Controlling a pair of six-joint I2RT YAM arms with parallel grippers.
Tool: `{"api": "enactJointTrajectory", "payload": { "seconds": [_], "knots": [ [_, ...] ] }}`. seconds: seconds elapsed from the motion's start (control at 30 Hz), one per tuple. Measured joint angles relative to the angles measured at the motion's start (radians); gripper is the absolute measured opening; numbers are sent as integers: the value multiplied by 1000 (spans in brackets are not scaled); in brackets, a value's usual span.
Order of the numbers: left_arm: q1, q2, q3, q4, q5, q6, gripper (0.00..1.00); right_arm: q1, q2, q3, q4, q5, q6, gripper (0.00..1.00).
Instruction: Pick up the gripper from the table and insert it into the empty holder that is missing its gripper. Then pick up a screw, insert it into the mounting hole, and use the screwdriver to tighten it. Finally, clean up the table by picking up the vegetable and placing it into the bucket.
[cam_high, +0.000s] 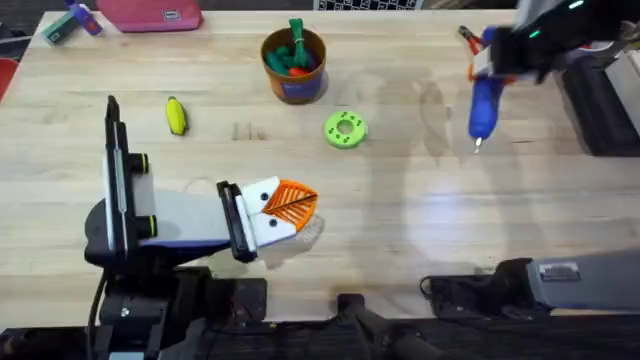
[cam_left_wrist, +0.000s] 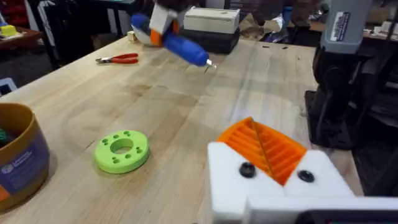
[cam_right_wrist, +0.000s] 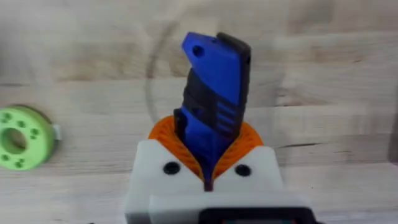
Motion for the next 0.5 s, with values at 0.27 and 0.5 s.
{"api": "enactJointTrajectory", "payload": {
  "seconds": [0.27, 0.5],
  "knots": [
    [0, 0, 0, 0, 0, 0, 17, 25, -281, 0, 66, 1, 54, 26],
    [0, 0, 0, 0, 0, 0, 17, 157, -432, 0, 213, -74, 61, 26]
  ]
}}
